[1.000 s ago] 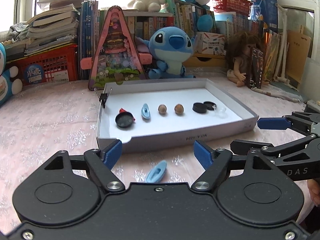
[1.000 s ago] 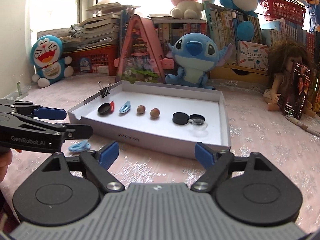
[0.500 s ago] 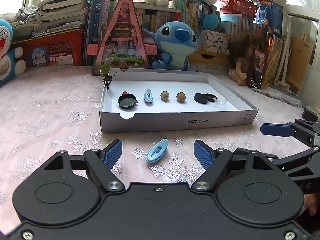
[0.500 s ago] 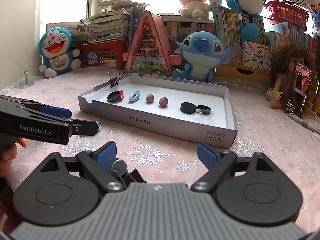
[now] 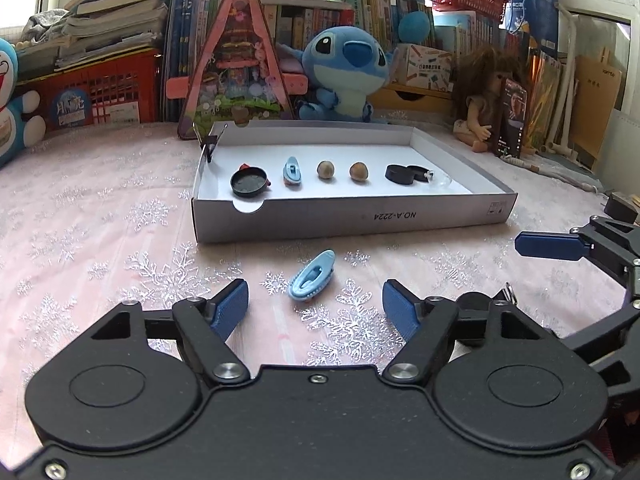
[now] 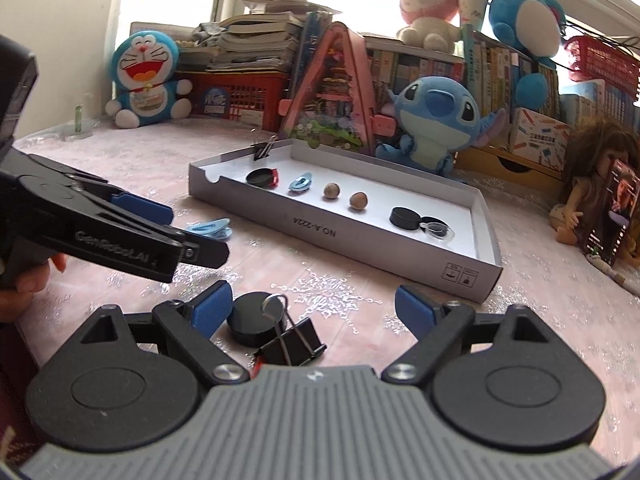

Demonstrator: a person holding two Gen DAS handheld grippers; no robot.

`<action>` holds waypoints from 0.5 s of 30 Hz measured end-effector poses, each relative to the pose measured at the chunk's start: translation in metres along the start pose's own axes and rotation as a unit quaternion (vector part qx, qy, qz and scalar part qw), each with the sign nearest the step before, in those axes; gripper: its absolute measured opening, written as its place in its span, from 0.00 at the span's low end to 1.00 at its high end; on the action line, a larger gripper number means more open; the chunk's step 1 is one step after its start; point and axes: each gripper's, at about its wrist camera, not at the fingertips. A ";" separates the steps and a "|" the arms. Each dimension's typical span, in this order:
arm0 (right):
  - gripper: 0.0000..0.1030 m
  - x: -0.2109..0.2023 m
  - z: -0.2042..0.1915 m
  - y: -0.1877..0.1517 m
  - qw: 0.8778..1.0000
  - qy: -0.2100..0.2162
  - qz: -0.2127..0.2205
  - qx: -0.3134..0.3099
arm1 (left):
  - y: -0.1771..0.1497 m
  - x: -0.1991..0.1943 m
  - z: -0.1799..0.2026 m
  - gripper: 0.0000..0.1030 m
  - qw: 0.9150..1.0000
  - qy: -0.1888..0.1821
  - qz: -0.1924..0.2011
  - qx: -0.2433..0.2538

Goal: Organize rigid objects
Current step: 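Move both tools back to the blue clip and black binder clip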

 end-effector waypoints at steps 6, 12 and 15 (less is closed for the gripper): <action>0.91 -0.011 0.008 -0.003 1.000 0.006 -0.011 -0.008 | 0.005 0.003 -0.003 0.52 1.000 -0.010 -0.005 -0.006; 0.91 -0.022 0.015 -0.010 1.000 0.014 -0.017 0.001 | 0.007 0.009 -0.003 0.36 1.000 -0.006 -0.008 -0.009; 0.91 -0.024 0.018 -0.011 1.000 0.010 -0.015 0.002 | 0.008 0.010 -0.002 0.31 1.000 -0.003 -0.006 -0.006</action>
Point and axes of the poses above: each gripper's, at about its wrist camera, not at the fingertips, and x roughly the way its jaws point, z to its right, y to its top, and after that the axes turned 10 degrees about y, right-handed
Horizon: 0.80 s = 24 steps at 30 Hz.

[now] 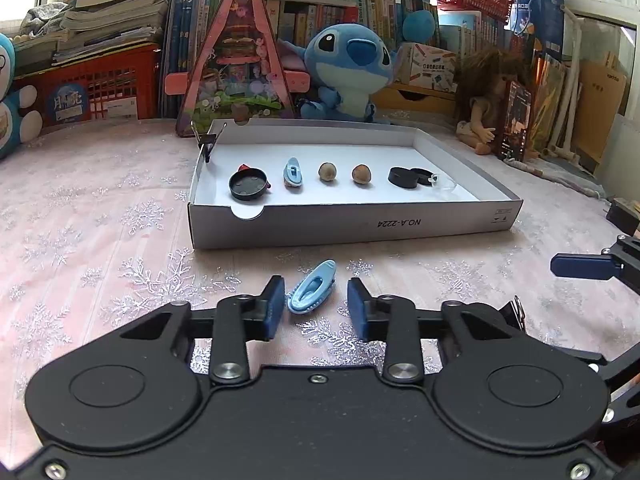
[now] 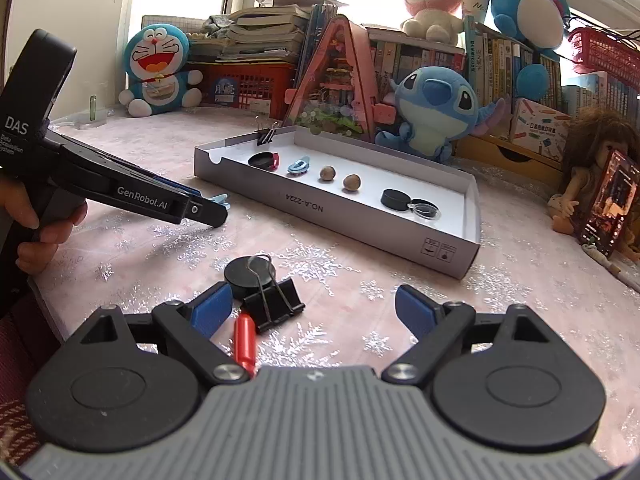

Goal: Organize rigid objects
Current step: 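Move both tools back to the blue clip and black binder clip, then grasp the blue clip with the left gripper while the right grasps the black binder clip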

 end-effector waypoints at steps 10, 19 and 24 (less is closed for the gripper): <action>0.86 0.014 0.010 0.009 0.999 -0.039 0.000 0.027 | -0.001 0.003 0.005 0.31 1.000 0.010 0.007 0.008; 0.77 0.028 0.033 0.011 0.994 -0.053 -0.014 0.094 | -0.002 0.003 0.006 0.31 1.000 0.013 0.011 0.012; 0.74 0.032 0.036 0.009 0.993 -0.057 -0.020 0.103 | -0.003 0.002 0.007 0.31 1.000 0.013 0.011 0.014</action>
Point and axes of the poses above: each gripper's, at about its wrist camera, not at the fingertips, and x roughly the way its jaws point, z to its right, y to its top, and after that the axes turned 10 degrees about y, right-handed
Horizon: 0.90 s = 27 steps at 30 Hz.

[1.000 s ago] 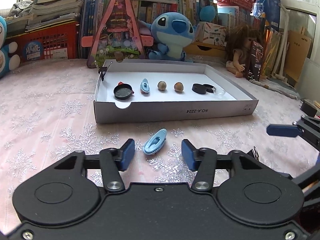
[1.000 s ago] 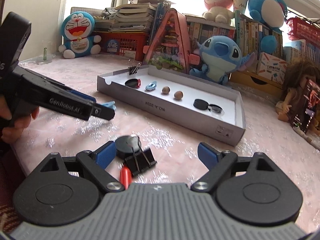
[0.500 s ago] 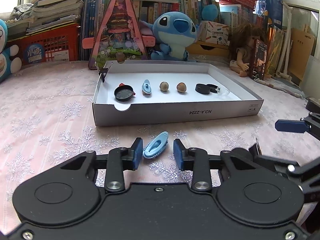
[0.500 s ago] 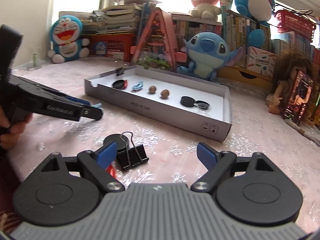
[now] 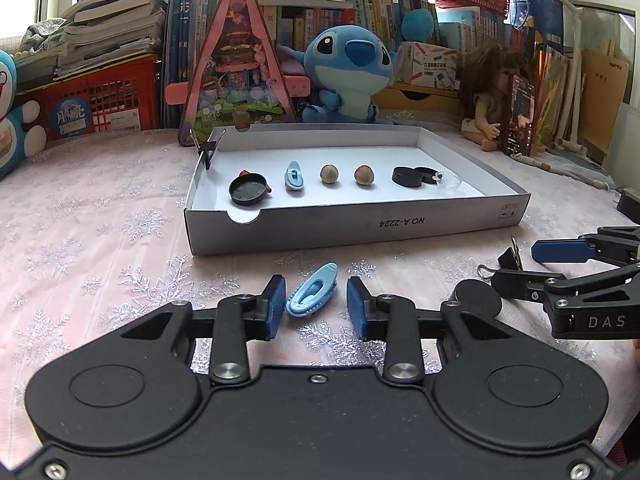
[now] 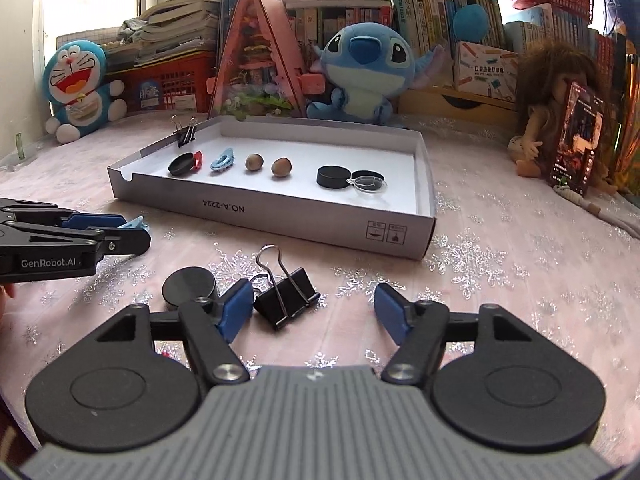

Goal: Organize rigid objects
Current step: 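Grasp the blue clip with the left gripper while the right grasps the black binder clip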

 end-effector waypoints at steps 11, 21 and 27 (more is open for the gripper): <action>0.67 -0.001 -0.007 -0.003 1.000 0.010 0.004 -0.019 | 0.001 0.001 0.001 0.31 1.000 0.009 0.005 0.009; 0.39 -0.007 -0.017 -0.006 0.999 0.023 0.017 -0.041 | 0.002 -0.001 0.000 0.14 0.999 0.032 0.007 0.009; 0.39 -0.014 -0.017 0.001 0.999 0.016 0.031 -0.034 | 0.006 -0.005 -0.001 0.14 1.000 0.018 -0.008 -0.006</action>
Point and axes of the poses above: each gripper's, at about its wrist camera, not at the fingertips, and x roughly the way its jaws point, z to its right, y to its top, and after that the axes turned 10 degrees about y, right-handed
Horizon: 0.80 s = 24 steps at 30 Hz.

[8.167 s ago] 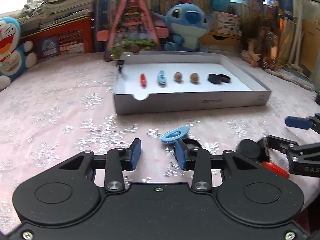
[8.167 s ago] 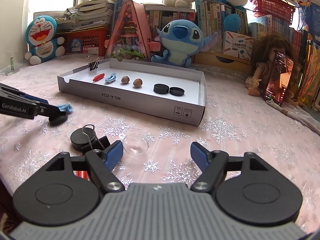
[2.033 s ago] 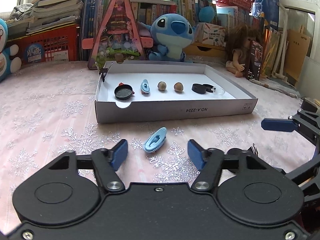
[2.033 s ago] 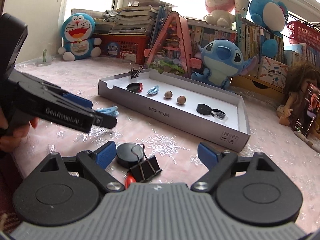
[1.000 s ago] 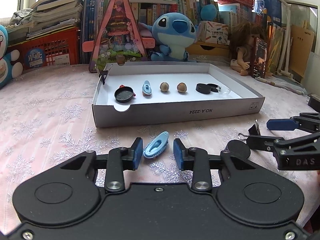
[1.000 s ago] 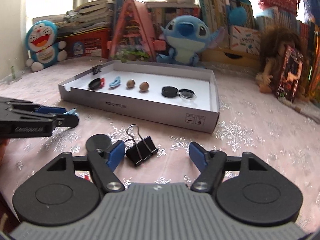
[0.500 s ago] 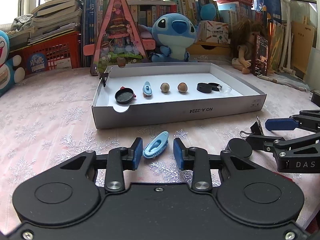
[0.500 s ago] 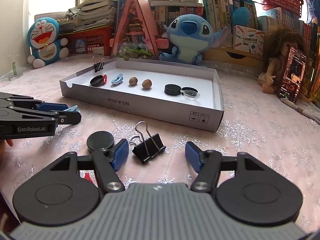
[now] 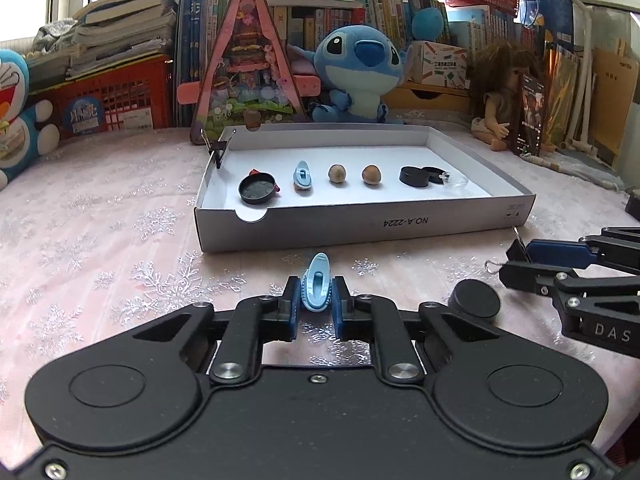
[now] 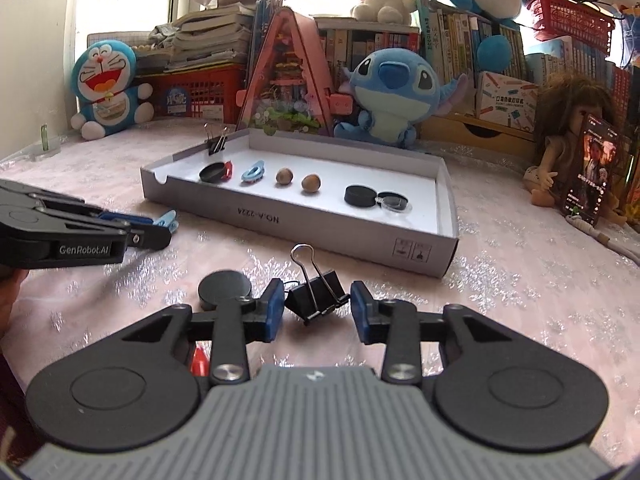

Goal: Organize rigid objects
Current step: 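Grasp the blue clip with the left gripper while the right grasps the black binder clip, then place the blue clip and binder clip into the tray, opening both grippers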

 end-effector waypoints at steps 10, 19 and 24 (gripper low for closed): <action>0.39 -0.010 0.006 0.024 0.999 -0.019 0.030 0.011 | 0.017 -0.019 -0.002 0.14 1.000 -0.012 0.022 -0.006; 0.39 0.002 0.021 0.041 0.998 -0.031 0.041 0.037 | 0.044 -0.009 -0.013 0.14 0.999 0.003 0.032 -0.028; 0.39 0.021 0.030 0.052 0.996 -0.030 0.041 0.069 | 0.058 0.011 -0.010 0.14 0.999 0.003 0.023 -0.040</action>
Point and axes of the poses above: each gripper's, at about its wrist camera, not at the fingertips, and x roughly the way its jaws point, z to its right, y to its top, and after that the axes turned 10 degrees about y, right-handed
